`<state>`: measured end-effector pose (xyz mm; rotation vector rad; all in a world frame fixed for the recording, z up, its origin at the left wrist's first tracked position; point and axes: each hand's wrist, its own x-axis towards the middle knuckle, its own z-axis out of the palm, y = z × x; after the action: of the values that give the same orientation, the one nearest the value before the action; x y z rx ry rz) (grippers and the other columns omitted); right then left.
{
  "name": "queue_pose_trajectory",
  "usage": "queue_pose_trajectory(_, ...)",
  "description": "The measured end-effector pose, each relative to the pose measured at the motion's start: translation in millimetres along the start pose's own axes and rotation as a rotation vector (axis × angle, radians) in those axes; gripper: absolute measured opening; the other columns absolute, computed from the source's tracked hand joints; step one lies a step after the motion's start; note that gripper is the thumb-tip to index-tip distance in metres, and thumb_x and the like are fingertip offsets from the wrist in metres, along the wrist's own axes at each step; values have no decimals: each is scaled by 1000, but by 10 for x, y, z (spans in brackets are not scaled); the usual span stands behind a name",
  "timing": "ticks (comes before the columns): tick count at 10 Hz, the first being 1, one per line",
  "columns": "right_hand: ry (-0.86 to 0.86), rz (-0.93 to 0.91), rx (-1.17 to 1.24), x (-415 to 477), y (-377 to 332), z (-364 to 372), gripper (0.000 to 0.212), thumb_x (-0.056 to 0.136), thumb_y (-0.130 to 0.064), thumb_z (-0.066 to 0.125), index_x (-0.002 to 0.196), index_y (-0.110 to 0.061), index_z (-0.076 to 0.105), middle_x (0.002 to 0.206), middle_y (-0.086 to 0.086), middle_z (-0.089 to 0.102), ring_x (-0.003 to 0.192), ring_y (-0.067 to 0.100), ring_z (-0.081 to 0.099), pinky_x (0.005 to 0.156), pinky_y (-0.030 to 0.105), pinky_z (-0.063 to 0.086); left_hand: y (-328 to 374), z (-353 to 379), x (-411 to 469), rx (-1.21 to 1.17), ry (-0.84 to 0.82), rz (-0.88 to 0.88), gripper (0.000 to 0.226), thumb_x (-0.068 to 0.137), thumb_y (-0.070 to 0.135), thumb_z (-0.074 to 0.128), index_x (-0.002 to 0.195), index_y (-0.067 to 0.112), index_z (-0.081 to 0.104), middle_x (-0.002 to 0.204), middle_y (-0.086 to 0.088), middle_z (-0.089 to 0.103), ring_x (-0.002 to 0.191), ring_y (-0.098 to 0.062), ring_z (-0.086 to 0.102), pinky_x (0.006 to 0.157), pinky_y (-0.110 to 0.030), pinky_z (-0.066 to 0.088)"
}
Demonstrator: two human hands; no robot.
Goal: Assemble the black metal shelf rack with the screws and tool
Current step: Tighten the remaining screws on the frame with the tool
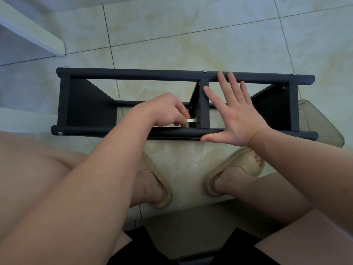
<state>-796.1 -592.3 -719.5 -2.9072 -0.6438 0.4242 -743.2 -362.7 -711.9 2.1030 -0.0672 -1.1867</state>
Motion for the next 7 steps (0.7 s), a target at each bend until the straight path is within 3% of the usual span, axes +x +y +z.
queue_pose_trajectory(1,3,-2,0,3,4,1,122,71,-96,34,164,-23,7,169,19,-10,155,41,-13,124,61,-1,6,13,23,-46,44,2,16,82,16,74,77,31,74,88,0,74,85,-13,67,87,-35,55)
queue_pose_trajectory(3,12,-7,1,7,11,6,122,71,-95,36,164,-21,9,169,20,-8,155,43,-11,124,63,0,78,105,59,-341,48,-33,9,88,17,69,82,22,73,73,14,73,84,-9,69,72,-27,52)
queue_pose_trajectory(4,18,-11,5,8,15,11,122,72,-95,37,164,-20,11,169,21,-6,155,44,-10,124,63,0,124,148,85,-485,68,-82,6,91,20,68,85,19,68,74,6,72,78,-10,72,72,-28,53)
queue_pose_trajectory(5,20,-11,4,12,17,12,122,71,-95,38,164,-20,11,169,21,-6,155,44,-10,124,63,0,161,185,98,-513,118,-115,7,90,22,71,93,19,65,75,4,72,71,-8,71,71,-28,52)
queue_pose_trajectory(7,20,-13,8,13,15,13,121,72,-95,37,164,-21,10,169,21,-7,155,43,-11,124,62,-1,194,198,90,-541,227,-153,5,90,23,70,94,20,69,82,4,75,77,-9,71,76,-29,52)
